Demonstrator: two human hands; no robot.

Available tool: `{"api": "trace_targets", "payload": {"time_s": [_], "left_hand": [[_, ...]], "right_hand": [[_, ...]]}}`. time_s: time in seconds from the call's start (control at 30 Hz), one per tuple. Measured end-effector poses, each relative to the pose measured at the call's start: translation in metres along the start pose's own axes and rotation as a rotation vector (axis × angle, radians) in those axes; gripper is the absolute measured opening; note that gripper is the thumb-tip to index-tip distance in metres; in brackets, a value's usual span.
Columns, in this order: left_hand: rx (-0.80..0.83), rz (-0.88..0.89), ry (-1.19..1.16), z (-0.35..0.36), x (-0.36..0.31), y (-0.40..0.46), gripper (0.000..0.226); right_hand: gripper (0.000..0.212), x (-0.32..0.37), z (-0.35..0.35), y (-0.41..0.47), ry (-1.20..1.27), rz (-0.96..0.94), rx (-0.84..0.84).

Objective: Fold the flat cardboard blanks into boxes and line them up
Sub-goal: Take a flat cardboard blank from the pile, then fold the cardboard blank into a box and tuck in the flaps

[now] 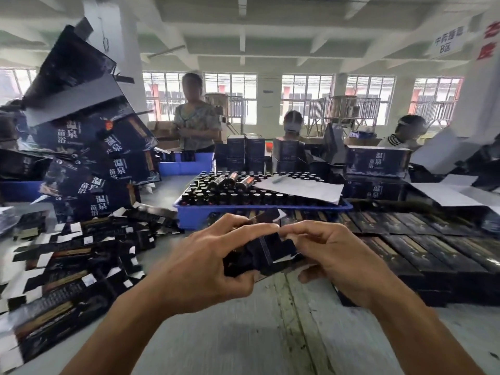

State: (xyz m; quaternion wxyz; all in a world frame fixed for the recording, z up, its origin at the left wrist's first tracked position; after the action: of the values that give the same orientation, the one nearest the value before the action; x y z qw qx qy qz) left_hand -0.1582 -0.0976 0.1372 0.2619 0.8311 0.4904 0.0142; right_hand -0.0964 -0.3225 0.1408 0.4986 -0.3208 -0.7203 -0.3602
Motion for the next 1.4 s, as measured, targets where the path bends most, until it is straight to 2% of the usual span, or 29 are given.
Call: {"api": "trace_targets", "payload": {"time_s": [0.2,0.4,0.63,0.7,0.83,0.9,1.07,1.13,1.17,1.27,1.3,1.4], "left_hand": [[0.03,-0.01,0.073,0.008,-0.005,0.0,0.068],[-0.054,-0.031,0.044,0.008,-0.004,0.002,0.068],[-0.133,-0.069,-0.003,0.006,-0.001,0.0,0.066],[-0.131,-0.07,-0.001,0.006,0.0,-0.001,0.065],[-0.133,-0.042,0.004,0.008,0.002,0.0,0.064],[-0.148,-0.037,0.001,0.009,0.002,0.0,0.064],[-0.173,-0.02,0.037,0.011,0.001,0.001,0.08],[-0.175,-0.025,0.054,0.011,0.002,0.001,0.081],[-0.18,-0.028,0.055,0.011,0.003,0.0,0.078],[-0.198,-0.025,0.05,0.009,0.005,-0.001,0.074],[-0.201,-0.022,0.05,0.008,0.005,0.0,0.073],[-0.202,-0.013,0.04,0.009,0.003,0.0,0.069]], "right_hand": [[0.024,-0.008,0.002,0.003,-0.127,-0.085,-0.122],[0.044,-0.002,0.003,-0.001,-0.194,-0.184,-0.128],[0.063,0.002,0.012,-0.004,-0.358,-0.239,-0.224],[0.058,0.003,0.012,-0.007,-0.414,-0.265,-0.221],[0.031,0.001,0.013,-0.008,-0.452,-0.298,-0.248],[0.027,0.0,0.013,-0.008,-0.467,-0.295,-0.26],[0.028,0.001,0.013,-0.009,-0.494,-0.278,-0.242],[0.029,0.002,0.014,-0.01,-0.501,-0.287,-0.215],[0.033,0.003,0.014,-0.01,-0.506,-0.287,-0.193],[0.073,0.004,0.01,-0.011,-0.578,-0.248,-0.115],[0.077,0.004,0.01,-0.011,-0.592,-0.236,-0.092],[0.057,0.005,0.01,-0.011,-0.56,-0.247,-0.148]]}}
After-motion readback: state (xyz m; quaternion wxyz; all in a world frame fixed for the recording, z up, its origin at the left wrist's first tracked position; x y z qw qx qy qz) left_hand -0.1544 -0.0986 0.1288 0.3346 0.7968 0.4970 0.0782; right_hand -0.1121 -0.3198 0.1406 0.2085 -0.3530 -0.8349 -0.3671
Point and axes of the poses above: each hand's wrist, its own y-axis towards the middle knuckle, its own z-axis out of the palm, x = y × z, the point moved 1 cm from there along y, towards the middle knuckle
